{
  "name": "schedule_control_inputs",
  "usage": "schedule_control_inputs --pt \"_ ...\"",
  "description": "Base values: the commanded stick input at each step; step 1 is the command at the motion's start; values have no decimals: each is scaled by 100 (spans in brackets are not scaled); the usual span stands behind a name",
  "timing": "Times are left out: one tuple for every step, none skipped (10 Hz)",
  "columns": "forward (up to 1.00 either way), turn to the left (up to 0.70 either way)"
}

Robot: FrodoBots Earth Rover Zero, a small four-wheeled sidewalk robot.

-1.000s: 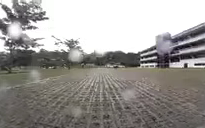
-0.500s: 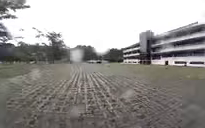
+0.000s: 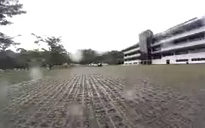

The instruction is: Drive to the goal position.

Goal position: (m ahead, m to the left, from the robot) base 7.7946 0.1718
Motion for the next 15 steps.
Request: schedule_control_inputs --pt "85 0" --pt "85 0" --pt "85 0" --pt "85 0" --pt "85 0" --pt "85 0" --pt "85 0" --pt "85 0" --pt "85 0" --pt "85 0" --pt "85 0" --pt "85 0" --pt "85 0" --pt "85 0" --pt "85 0"
